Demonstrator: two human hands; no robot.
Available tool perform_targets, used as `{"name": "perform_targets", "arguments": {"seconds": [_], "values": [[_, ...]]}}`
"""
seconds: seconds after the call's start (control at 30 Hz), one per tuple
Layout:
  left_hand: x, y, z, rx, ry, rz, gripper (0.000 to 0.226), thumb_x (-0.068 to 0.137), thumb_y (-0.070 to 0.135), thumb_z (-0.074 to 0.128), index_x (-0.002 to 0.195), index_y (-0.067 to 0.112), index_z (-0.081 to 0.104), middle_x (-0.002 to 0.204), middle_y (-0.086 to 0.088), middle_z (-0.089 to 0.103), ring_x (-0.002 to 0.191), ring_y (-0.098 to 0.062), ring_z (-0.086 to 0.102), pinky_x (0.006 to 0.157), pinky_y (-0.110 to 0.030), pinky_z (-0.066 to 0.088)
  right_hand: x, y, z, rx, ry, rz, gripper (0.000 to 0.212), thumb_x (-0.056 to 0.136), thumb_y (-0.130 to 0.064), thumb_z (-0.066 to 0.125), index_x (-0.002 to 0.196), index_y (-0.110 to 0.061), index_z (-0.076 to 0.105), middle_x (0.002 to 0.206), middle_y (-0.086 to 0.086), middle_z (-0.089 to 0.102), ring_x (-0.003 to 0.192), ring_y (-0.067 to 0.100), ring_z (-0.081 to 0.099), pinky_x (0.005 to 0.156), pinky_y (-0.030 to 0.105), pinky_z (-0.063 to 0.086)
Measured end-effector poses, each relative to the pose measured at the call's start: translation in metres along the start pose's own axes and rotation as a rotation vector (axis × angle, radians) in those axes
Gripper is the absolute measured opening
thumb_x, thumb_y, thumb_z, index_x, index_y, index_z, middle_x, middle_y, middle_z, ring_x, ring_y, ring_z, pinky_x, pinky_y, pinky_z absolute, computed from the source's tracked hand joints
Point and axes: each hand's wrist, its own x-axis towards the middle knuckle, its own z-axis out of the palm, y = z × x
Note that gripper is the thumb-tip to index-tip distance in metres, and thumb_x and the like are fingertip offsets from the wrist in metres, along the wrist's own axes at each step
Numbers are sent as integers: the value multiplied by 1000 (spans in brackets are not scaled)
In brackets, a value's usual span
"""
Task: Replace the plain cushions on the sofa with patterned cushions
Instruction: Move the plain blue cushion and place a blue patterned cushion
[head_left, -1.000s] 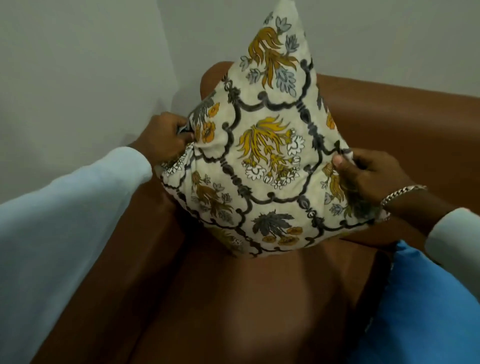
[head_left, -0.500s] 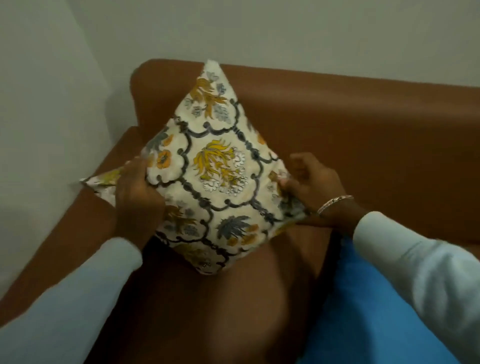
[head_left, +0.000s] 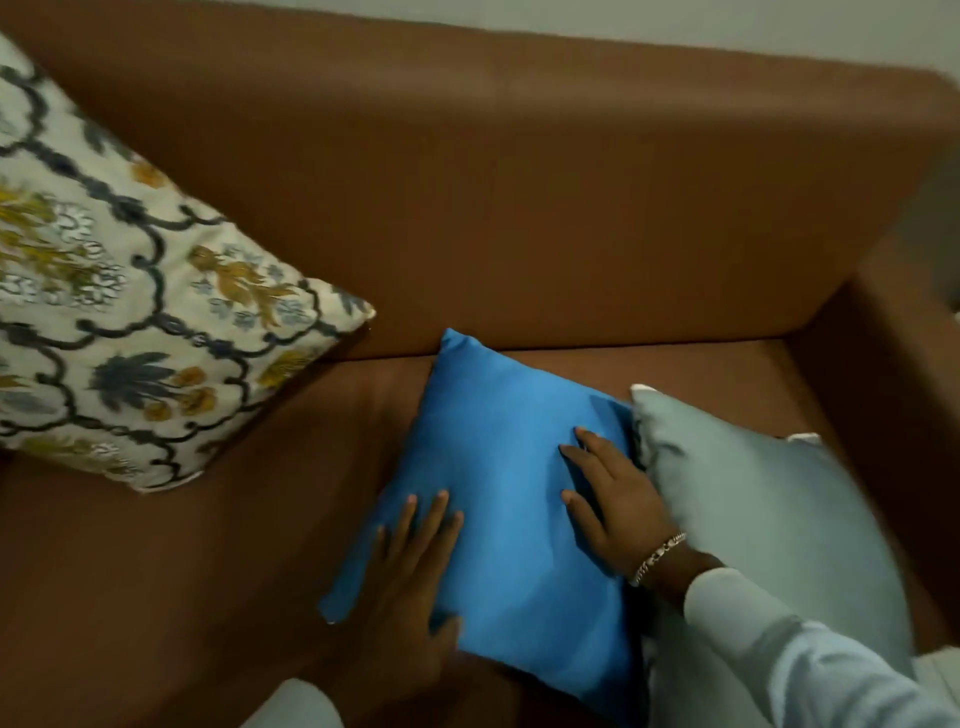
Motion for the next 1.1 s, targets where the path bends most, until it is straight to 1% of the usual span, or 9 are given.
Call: {"name": "perform_targets", "arguments": {"seconds": [0.07, 0.13, 0.3, 0.47, 0.57, 0.7, 0.87, 1.0, 1.1], "values": [[-3, 24, 33, 185, -135, -16, 117, 51, 68, 62, 151, 23, 25, 161, -9, 18, 147, -34, 12, 113, -60, 18, -28, 41, -6, -20, -40, 19, 52, 85, -12, 56, 135, -7, 45, 149, 15, 37, 137, 32, 36, 116, 38, 24], [1, 40, 57, 294, -211, -58, 121, 47, 69, 61, 152, 24, 22, 162, -14, 18, 146, -42, 17, 110, -67, 20, -40, 83, -22, -91, -121, -3, 70, 71, -1, 58, 138, -8, 42, 150, 17, 34, 137, 35, 34, 116, 43, 22], [12, 38, 81, 512, -58, -57, 76, 81, 20, 45, 152, 25, 20, 162, -17, 13, 144, -51, 17, 107, -74, 19, -14, 171, -66, -482, -309, 67, 109, 69, -34, 66, 145, -35, -12, 160, 0, 3, 143, 27, 17, 112, 49, 19], [22, 44, 80, 283, 28, 23, 89, 74, 49, 54, 153, 32, 15, 163, -5, 13, 146, -41, 17, 110, -66, 23, -20, 205, -56, -452, -311, -27, 132, 59, -46, 75, 136, -41, -32, 160, -3, -10, 142, 31, 20, 105, 51, 31], [37, 55, 68, 98, 26, -12, 87, 73, 56, 58, 149, 24, 29, 155, -9, 32, 145, -36, 25, 113, -58, 28, -20, 196, -35, -361, -248, -37, 122, 62, -35, 72, 140, -40, -22, 160, 6, -7, 138, 42, 22, 101, 51, 39], [42, 63, 41, -40, 19, -15, 68, 90, 55, 43, 143, 12, 42, 149, -10, 41, 141, -28, 36, 116, -40, 27, -25, 191, -28, -231, -136, -96, 78, 72, -35, 48, 146, -30, 22, 157, 10, 19, 135, 50, 27, 97, 59, 41], [51, 53, -2, -56, 47, 33, 65, 81, 23, 55, 144, 20, 38, 142, -2, 47, 132, -8, 41, 114, -17, 26, -14, 185, -55, 16, 25, -263, 58, 79, -32, 36, 128, -5, 53, 138, 18, 50, 128, 42, 44, 104, 49, 39], [125, 62, -54, -102, 36, -346, 46, 92, 5, 52, 137, 12, 46, 137, -4, 54, 125, -6, 50, 101, -2, 29, 32, 159, -114, 126, 282, -253, 43, 76, -23, 46, 98, 9, 65, 95, 28, 69, 84, 42, 66, 80, 33, 48], [156, 65, -122, -297, 306, -135, 32, 86, 17, 65, 118, 16, 62, 103, -10, 71, 92, -4, 68, 75, -8, 51, 76, 134, -160, 286, 421, -210, 27, 81, -29, 69, 87, -3, 70, 78, 15, 67, 69, 23, 59, 64, 22, 44]]}}
